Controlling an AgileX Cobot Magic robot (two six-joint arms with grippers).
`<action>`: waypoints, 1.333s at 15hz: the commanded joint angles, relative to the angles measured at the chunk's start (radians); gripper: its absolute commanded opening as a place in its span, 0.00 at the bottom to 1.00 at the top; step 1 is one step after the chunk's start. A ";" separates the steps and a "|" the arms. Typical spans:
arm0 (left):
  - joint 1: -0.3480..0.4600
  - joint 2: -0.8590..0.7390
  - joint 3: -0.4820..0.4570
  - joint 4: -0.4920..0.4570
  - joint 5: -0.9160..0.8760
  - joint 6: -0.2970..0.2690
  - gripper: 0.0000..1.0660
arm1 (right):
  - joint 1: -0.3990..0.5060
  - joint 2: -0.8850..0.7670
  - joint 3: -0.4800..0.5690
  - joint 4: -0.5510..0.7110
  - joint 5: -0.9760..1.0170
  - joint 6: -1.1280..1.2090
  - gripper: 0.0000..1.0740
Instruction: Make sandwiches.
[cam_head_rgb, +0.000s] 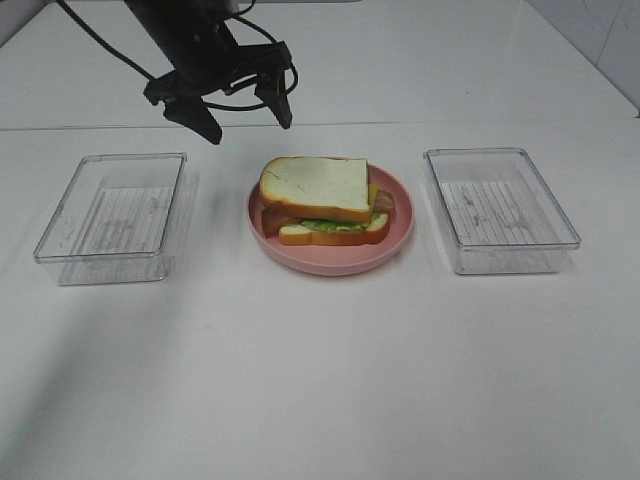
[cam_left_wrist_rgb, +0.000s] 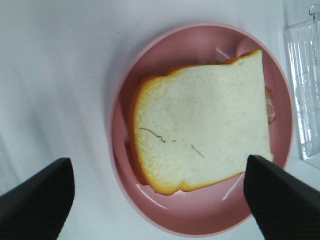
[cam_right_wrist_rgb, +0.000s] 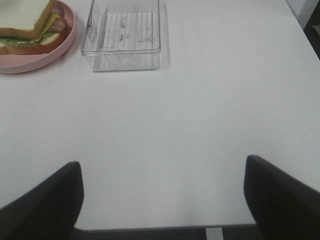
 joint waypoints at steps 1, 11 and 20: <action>-0.003 -0.070 -0.011 0.175 0.104 0.000 0.79 | -0.002 -0.021 0.003 0.004 -0.008 -0.003 0.79; 0.344 -0.607 0.394 0.305 0.102 0.093 0.79 | -0.002 -0.021 0.003 0.004 -0.008 -0.003 0.79; 0.344 -1.622 1.347 0.311 -0.027 0.088 0.79 | -0.002 -0.021 0.003 0.004 -0.008 -0.003 0.79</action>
